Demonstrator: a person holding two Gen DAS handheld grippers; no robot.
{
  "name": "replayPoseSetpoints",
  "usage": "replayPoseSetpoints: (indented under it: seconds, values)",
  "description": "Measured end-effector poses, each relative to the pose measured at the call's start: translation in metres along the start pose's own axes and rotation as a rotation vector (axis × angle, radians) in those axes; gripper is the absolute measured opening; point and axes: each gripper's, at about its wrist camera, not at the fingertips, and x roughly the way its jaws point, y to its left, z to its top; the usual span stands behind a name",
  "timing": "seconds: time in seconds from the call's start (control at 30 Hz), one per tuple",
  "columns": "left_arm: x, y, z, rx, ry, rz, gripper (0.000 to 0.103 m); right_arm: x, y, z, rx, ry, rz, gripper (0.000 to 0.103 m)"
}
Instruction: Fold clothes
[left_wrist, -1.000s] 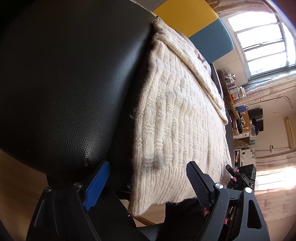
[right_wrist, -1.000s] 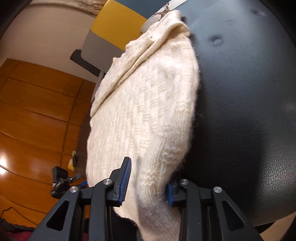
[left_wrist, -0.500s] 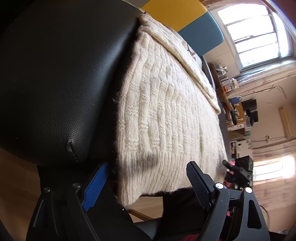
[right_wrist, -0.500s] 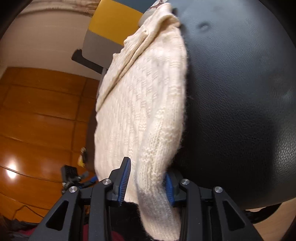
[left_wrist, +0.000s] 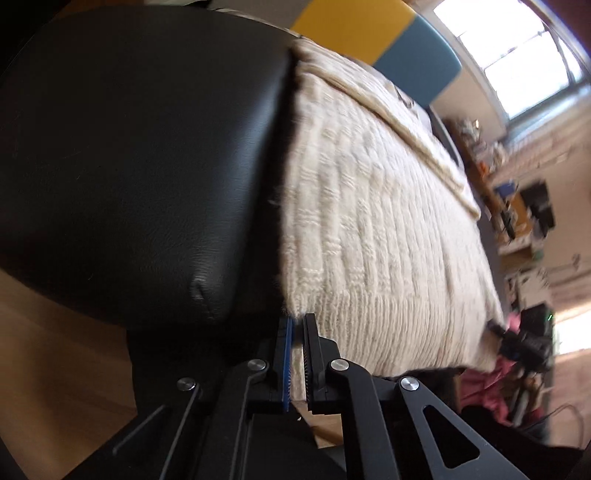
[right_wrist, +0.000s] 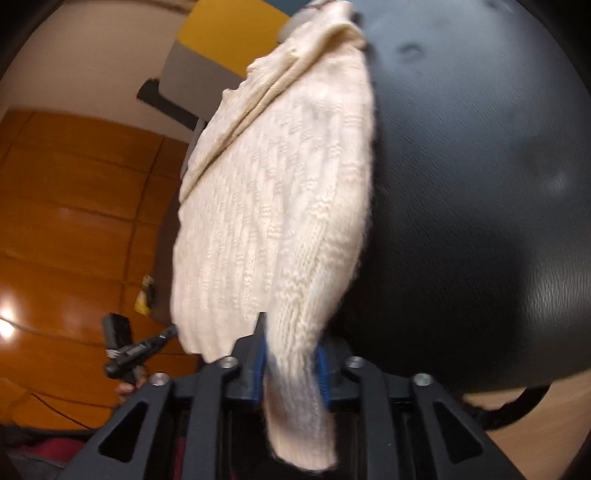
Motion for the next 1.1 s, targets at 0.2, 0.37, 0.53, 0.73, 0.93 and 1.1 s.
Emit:
replayPoseSetpoints:
  seconds: [0.2,0.37,0.53,0.73,0.93,1.1]
  values:
    - [0.001,0.005,0.004,-0.065,-0.006,-0.071,0.018,-0.001,0.002,-0.006,-0.023,0.013,-0.003,0.031]
    - [-0.003,-0.007,0.000,-0.021,-0.065,-0.137,0.009,-0.004,0.017,-0.013,-0.152,0.013,-0.137,0.013]
    - [0.001,-0.012,0.002,-0.011,-0.092,-0.147,0.004,-0.007,0.021,-0.014,-0.166,-0.020,-0.144,0.011]
    - [-0.013,-0.001,0.008,-0.118,-0.145,-0.293,0.004,-0.017,0.035,-0.013,-0.186,-0.060,-0.050,0.011]
    - [-0.042,-0.009,0.039,-0.138,-0.249,-0.462,0.004,-0.032,0.074,0.008,-0.241,-0.136,0.104,0.011]
    - [-0.057,-0.035,0.087,-0.098,-0.321,-0.557,0.004,-0.033,0.104,0.037,-0.262,-0.197,0.179,0.011]
